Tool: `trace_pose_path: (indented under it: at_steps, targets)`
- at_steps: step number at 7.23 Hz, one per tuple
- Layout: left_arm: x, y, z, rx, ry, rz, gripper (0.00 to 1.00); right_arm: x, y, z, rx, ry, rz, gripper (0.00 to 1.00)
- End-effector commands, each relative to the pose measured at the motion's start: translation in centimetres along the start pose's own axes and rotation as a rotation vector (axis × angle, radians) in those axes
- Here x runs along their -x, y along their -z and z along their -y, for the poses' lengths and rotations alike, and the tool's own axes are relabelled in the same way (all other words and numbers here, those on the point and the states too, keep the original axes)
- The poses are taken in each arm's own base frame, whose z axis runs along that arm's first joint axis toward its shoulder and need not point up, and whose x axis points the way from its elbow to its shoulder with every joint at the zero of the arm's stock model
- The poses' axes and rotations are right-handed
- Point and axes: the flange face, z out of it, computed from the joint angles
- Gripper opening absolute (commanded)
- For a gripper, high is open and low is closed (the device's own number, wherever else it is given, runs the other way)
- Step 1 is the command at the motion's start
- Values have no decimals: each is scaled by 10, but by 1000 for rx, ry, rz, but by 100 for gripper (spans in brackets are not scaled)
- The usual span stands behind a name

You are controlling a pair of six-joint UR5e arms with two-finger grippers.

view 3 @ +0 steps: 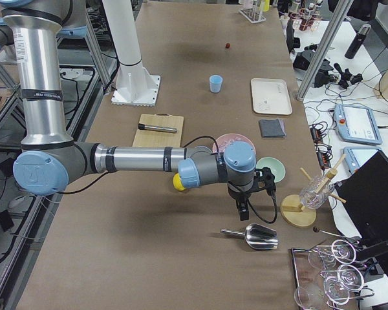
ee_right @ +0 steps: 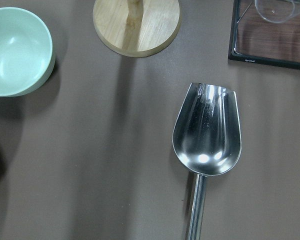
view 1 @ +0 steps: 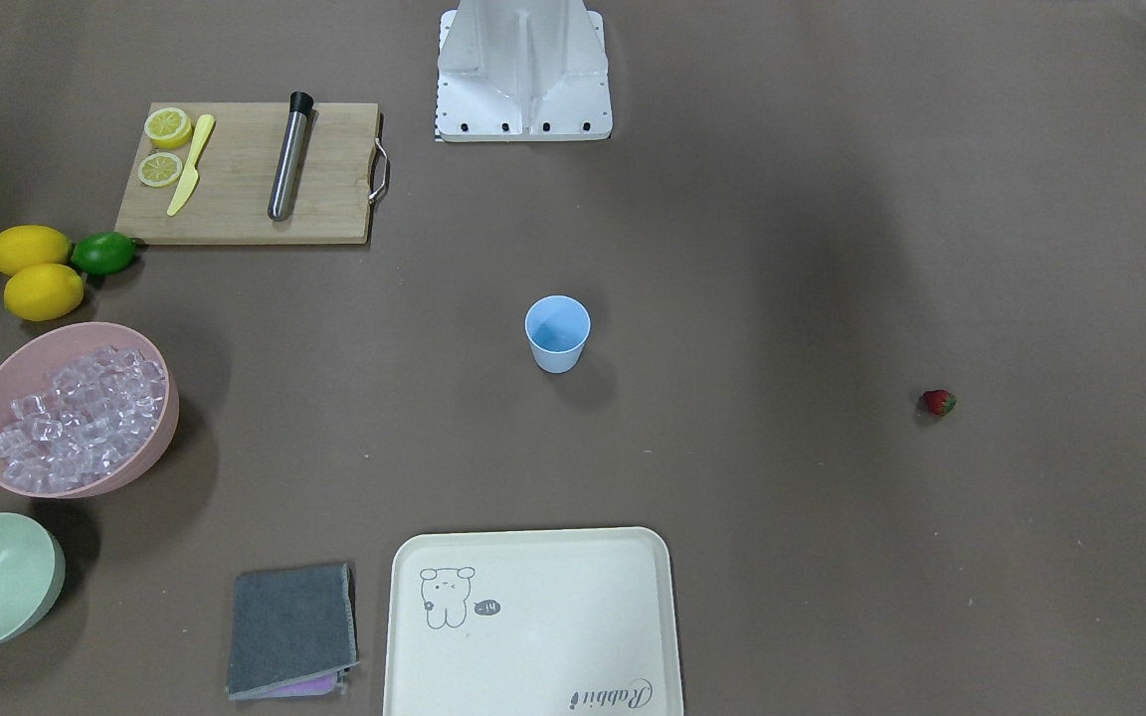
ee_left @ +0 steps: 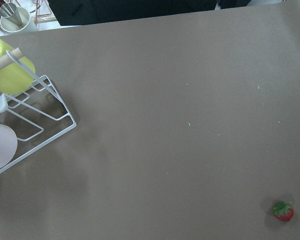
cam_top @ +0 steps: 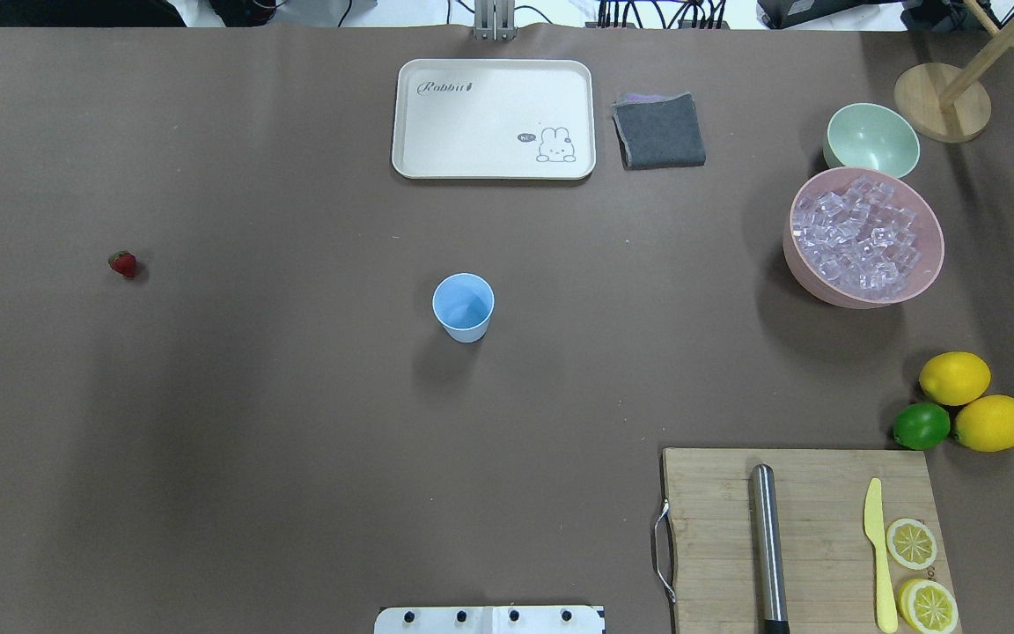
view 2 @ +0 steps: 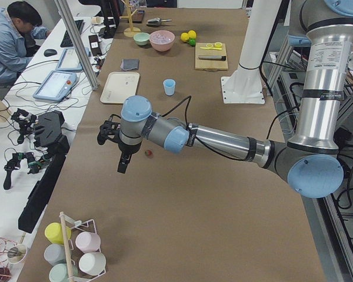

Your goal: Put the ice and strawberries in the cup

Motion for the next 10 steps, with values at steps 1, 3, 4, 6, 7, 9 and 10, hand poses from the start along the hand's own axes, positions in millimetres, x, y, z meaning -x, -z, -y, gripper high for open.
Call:
trace_pose_path:
  at_steps: [1,3,4,6,7,9,10]
  targets:
    - [-4,3,2,-7,-8,-4,98,-2,-3,-5,8,-7,4,99]
    - [-8,7,2,-12,-14,-10,98,12,9,1,-9,-51,28,98]
    - [-10,8,-1,-9,-15,-29,98,27,7,11,-8,-57,29,97]
    - [-13,10,0,-13,-18,-30,98,28,2,9,0,-62,30,97]
    - [-13,11,-1,-14,-19,-31,98,37,6,15,-7,-86,42,95]
    - [-12,10,-1,-13,-18,-29,98,137,5,43,-11,-169,76,94]
    - [-11,9,-1,-10,-15,-28,98,191,5,56,-6,-213,107,94]
